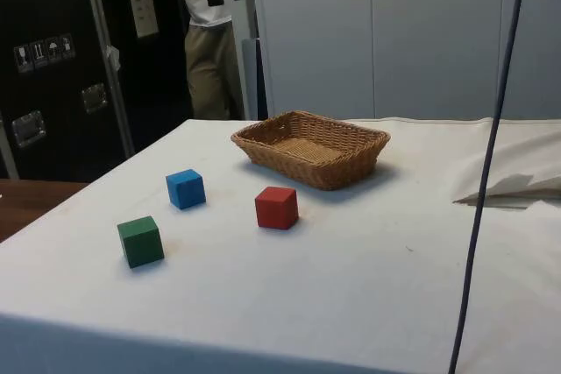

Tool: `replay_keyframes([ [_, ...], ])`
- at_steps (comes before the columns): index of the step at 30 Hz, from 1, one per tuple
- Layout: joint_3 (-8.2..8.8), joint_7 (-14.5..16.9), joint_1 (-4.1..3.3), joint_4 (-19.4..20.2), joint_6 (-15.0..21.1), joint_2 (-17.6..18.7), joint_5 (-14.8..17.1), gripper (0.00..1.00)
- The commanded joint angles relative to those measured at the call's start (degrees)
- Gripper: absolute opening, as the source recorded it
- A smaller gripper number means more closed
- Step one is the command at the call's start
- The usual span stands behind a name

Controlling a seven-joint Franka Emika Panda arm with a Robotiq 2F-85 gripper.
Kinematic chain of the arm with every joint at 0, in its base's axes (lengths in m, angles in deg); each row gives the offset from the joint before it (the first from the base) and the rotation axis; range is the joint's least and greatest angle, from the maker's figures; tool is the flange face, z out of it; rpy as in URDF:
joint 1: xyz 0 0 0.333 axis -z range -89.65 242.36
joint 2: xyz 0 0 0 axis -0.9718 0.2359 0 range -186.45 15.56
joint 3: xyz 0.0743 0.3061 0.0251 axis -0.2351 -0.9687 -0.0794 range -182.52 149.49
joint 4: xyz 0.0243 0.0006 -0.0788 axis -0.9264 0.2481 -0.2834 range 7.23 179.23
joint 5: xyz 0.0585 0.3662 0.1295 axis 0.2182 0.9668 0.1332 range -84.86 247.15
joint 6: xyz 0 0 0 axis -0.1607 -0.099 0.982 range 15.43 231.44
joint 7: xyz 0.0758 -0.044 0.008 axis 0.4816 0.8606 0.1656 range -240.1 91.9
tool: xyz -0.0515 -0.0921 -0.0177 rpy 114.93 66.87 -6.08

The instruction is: Pick up the blue cube and place it into the basket.

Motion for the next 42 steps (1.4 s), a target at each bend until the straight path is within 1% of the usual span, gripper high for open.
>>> replay_keyframes([
  [1, -0.11, -0.06, 0.00, -0.29, 0.00, 0.23, 0.00, 1.00],
  [2, -0.34, -0.46, -0.17, -1.32, -0.34, 1.15, -0.11, 1.00],
  [5, -0.63, -0.57, -0.23, -2.52, -0.52, 2.12, -0.17, 1.00],
  [8, -1.03, -0.57, -0.23, -4.41, -0.69, 3.72, -0.17, 1.00],
  [9, -0.97, -0.23, -0.06, -3.90, -0.06, 3.32, 0.00, 1.00],
  [10, -1.15, -0.52, -0.23, -4.87, -0.63, 4.13, -0.11, 1.00],
  [12, -1.32, -0.46, -0.23, -6.13, -0.63, 5.21, -0.11, 1.00],
  [17, -1.55, -0.29, -0.11, -7.85, -0.34, 6.93, -0.06, 1.00],
  [18, -1.55, -0.23, -0.11, -7.56, -0.11, 6.59, 0.00, 1.00],
  [25, -1.55, -0.17, 0.00, -9.34, 0.46, 9.22, 0.34, 1.00],
  [27, -1.55, -0.23, -0.06, -9.00, 0.23, 8.71, 0.00, 1.00],
  [28, -1.55, -0.23, 0.00, -9.45, 0.63, 9.45, 0.40, 1.00],
  [36, -1.49, -1.95, 0.06, -11.00, 1.66, 11.86, 0.40, 1.00],
  [37, -1.55, -1.49, 0.06, -10.83, 1.66, 11.63, 0.17, 1.00],
  [38, -1.49, -2.64, 0.06, -11.12, 1.78, 12.09, 0.40, 1.00],
  [42, -1.49, -4.35, 0.00, -11.00, 2.12, 12.49, 0.34, 1.00],
])
